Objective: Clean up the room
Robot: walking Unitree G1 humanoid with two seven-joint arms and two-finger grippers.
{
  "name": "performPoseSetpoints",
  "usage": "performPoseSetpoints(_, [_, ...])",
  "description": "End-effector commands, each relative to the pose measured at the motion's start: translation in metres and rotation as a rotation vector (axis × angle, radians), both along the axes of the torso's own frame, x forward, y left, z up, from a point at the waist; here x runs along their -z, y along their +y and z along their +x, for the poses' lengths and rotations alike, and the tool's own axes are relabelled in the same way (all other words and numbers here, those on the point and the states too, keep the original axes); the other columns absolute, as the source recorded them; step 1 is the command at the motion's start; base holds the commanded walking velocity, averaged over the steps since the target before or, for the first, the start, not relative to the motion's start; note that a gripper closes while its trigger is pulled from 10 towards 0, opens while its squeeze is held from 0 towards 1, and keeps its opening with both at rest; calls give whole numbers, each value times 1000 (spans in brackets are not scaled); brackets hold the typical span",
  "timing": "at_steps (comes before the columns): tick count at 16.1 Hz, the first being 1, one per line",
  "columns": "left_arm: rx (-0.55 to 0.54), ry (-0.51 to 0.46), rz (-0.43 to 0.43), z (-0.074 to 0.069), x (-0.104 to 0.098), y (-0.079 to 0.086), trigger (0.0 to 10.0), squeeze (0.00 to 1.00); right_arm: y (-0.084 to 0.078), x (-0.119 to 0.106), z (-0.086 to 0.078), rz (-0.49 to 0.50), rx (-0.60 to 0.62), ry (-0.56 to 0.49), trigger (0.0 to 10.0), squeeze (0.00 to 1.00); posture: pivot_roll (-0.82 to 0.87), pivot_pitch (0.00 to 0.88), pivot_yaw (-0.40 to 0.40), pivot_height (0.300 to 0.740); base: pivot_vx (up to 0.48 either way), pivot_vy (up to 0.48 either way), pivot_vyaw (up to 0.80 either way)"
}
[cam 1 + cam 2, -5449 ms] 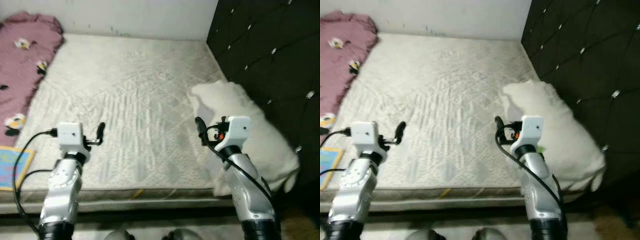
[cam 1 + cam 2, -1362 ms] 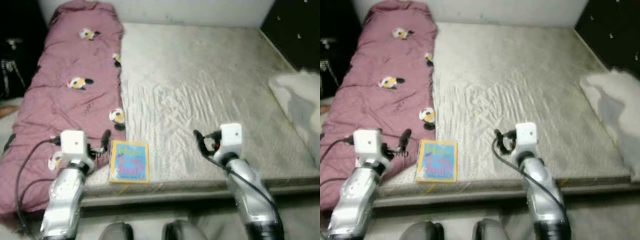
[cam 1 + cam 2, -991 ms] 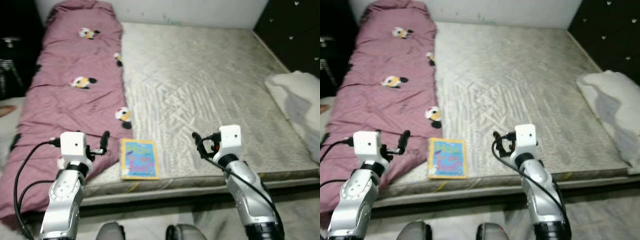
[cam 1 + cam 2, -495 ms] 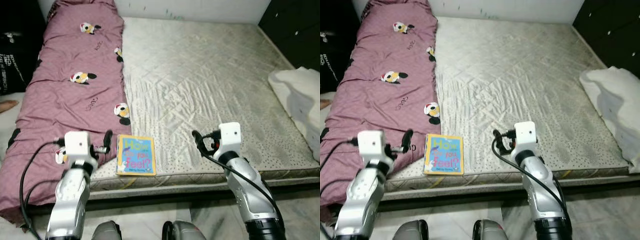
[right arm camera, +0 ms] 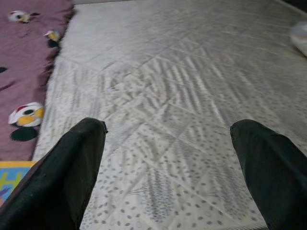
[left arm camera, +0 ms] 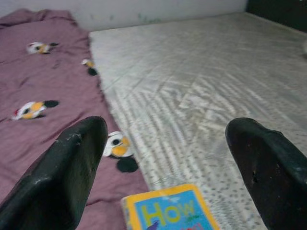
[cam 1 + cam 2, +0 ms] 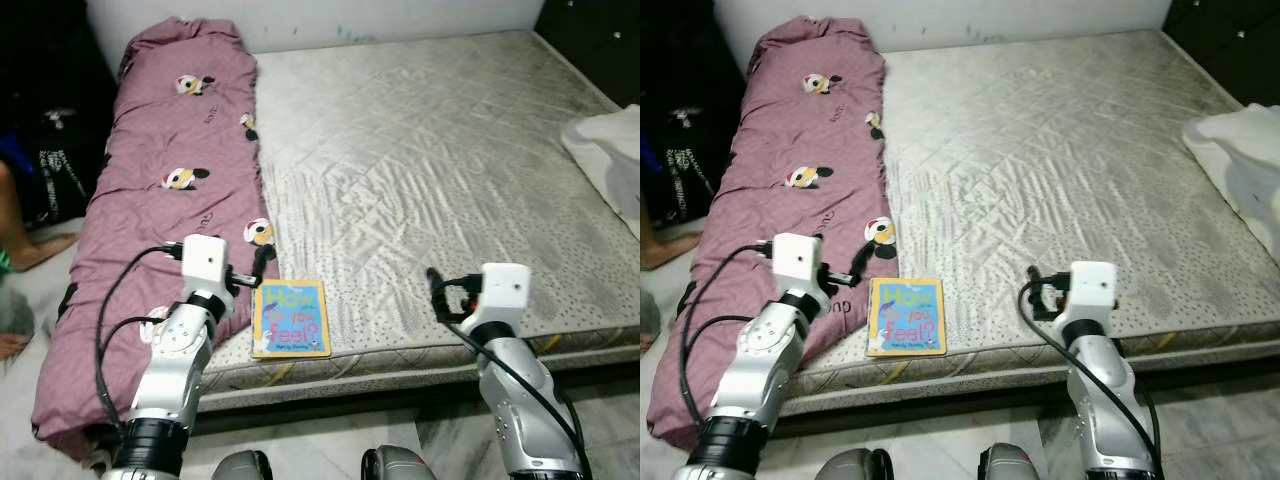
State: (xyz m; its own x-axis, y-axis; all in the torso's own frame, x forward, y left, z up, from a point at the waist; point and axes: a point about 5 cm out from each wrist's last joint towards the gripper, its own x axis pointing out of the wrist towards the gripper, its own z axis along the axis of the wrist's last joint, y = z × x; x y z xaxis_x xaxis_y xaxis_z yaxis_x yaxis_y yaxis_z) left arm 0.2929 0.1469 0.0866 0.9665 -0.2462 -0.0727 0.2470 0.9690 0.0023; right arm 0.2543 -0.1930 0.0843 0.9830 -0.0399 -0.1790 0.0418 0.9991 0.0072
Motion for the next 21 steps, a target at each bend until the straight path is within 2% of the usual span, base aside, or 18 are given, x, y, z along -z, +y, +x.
performPoseSetpoints(1, [-11, -4, 11, 0, 0, 5, 10000, 0, 2, -5, -1, 4, 0, -20, 10000, 0, -186, 69, 67, 740, 0, 0, 0])
performPoseSetpoints(3, [-48, 5, 1, -6, 3, 13, 10000, 0, 5, -4, 2, -8, -20, -15, 10000, 0, -157, 65, 34, 740, 0, 0, 0])
performPoseSetpoints(19, [-48, 5, 1, -6, 3, 13, 10000, 0, 5, -4, 2, -8, -20, -15, 10000, 0, -157, 65, 34, 740, 0, 0, 0])
performPoseSetpoints(20, [-88, 10, 12, -15, 5, 24, 10000, 0, 10, -3, 5, 0, -54, -1, 10000, 0, -77, 117, -11, 740, 0, 0, 0])
performPoseSetpoints(21, [-131, 19, 26, -27, 6, 36, 10000, 0, 16, -2, 8, 11, -89, 6, 10000, 0, -66, 115, -13, 740, 0, 0, 0])
